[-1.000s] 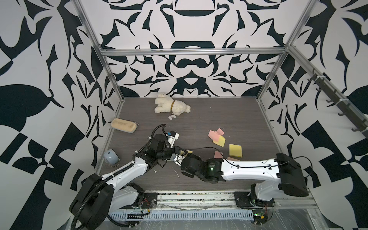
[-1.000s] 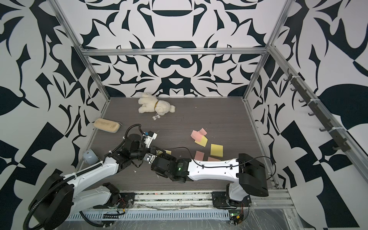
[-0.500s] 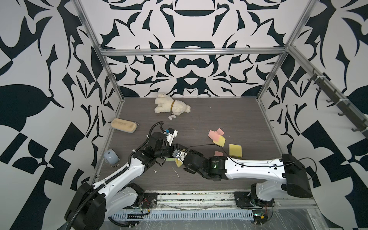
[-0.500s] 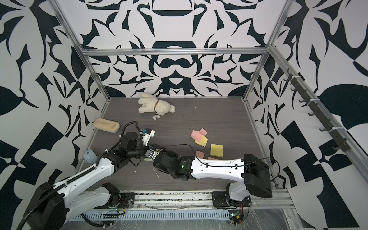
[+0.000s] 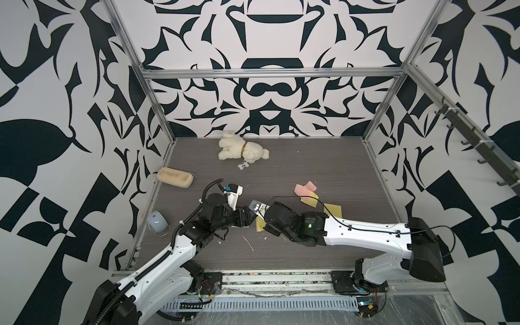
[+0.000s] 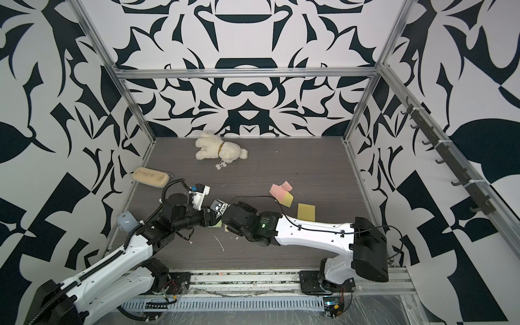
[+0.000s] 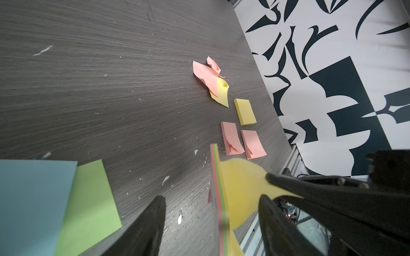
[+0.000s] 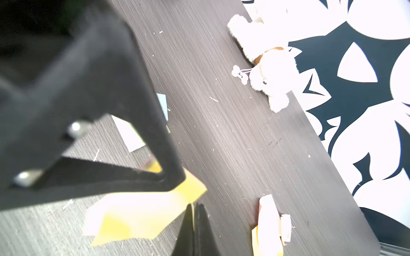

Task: Tear off pages from different memo pads
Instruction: Tear off the paper from the memo pad.

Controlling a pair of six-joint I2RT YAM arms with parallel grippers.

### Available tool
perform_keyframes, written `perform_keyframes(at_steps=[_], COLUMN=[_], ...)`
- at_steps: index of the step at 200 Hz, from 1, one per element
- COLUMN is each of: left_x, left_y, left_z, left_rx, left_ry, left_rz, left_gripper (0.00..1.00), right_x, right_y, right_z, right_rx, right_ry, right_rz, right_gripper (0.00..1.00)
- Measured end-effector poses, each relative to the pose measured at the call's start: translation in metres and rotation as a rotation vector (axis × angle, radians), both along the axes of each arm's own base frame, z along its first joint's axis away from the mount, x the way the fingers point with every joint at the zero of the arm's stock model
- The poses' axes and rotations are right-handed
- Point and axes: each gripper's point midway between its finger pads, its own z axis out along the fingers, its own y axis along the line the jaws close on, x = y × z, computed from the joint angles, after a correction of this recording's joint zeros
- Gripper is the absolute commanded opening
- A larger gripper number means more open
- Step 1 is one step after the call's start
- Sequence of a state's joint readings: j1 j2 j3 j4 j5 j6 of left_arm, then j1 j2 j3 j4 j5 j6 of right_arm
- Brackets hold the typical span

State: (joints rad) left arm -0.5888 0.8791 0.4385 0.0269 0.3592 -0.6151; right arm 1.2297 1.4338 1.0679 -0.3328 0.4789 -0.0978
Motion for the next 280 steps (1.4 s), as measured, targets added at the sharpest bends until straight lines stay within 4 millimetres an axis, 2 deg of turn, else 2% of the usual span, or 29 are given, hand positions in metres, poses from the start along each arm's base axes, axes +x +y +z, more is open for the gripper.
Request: perform_keyframes(at_steps=[29,90,120,143,166,187,215,232,265,280], left_x=[0.002,-0.005,-0.006,-0.010,-0.013,-0.015,-0.020,-0.024,-0.023,-0.022], left_y=[-0.003,-0.012,-0.013,-0.013,-0.015,-0.019,-0.028,-0.033,-0.036,-0.037], left_z=[0.002,-0.001,0.002,0.014,0.027,0.022,0.002,-0.007,-0.015,-0.016], left_rx=[-0.012,-0.033,-0.047,-0.076,-0.105,-0.097,-0.054,-0.030,-0.009,-0.011], left_ry=[-0.007,0.024,0.028,-0.002,-0.041,-0.029,0.019,0.037,0.044,0.046], left_rz=[-0.005,-0.052,-0.055,-0.061,-0.072,-0.085,-0.119,-0.144,-0.155,-0.149], left_gripper=[0.62,0.61,0.66,0.73,0.74,0.72,0.65,0.55,0.19,0.08], right_x=[-0.001,-0.002,0.001,0.003,0.004,0.003,0.003,0.002,0.002,0.005], right_y=[-0.001,-0.009,-0.013,-0.015,-0.017,-0.017,-0.016,-0.016,-0.017,-0.019], right_z=[0.005,0.006,0.012,0.017,0.019,0.021,0.021,0.022,0.028,0.031], right_rx=[0.003,-0.015,0.000,0.014,0.027,0.037,0.044,0.051,0.077,0.089], right_ry=[0.002,0.011,0.008,0.009,0.012,0.014,0.022,0.025,0.026,0.023], right_rz=[0.003,-0.002,-0.013,-0.020,-0.027,-0.027,-0.027,-0.027,-0.034,-0.043], right_gripper=[0.00,0.00,0.00,0.00,0.00,0.00,0.00,0.00,0.00,0.00])
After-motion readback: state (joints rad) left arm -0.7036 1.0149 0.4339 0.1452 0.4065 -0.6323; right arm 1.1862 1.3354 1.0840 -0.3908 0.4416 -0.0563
